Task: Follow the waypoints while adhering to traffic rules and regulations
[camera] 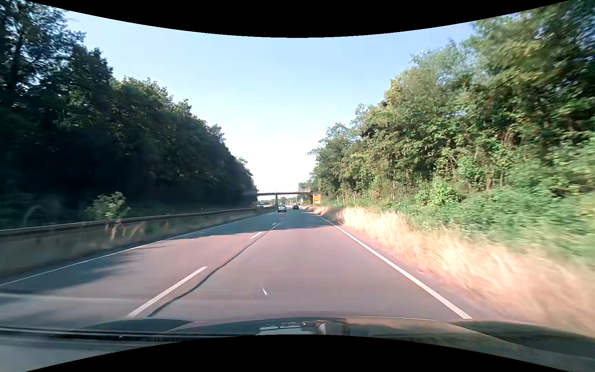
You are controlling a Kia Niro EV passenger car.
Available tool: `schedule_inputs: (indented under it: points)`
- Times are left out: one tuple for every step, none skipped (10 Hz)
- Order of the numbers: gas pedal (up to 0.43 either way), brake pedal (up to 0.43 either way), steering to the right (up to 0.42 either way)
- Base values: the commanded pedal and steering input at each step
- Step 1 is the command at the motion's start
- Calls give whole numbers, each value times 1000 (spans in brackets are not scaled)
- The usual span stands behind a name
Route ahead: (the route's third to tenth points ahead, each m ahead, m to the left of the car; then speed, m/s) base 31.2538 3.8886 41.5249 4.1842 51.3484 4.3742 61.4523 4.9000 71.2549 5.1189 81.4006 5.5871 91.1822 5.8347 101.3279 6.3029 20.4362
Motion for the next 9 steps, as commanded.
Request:
schedule_inputs:
  points:
    - [138, 0, -4]
    - [138, 0, -4]
    - [138, 0, -4]
    - [138, 0, -4]
    - [138, 0, -4]
    - [138, 0, -4]
    - [138, 0, -4]
    - [138, 0, -4]
    - [138, 0, -4]
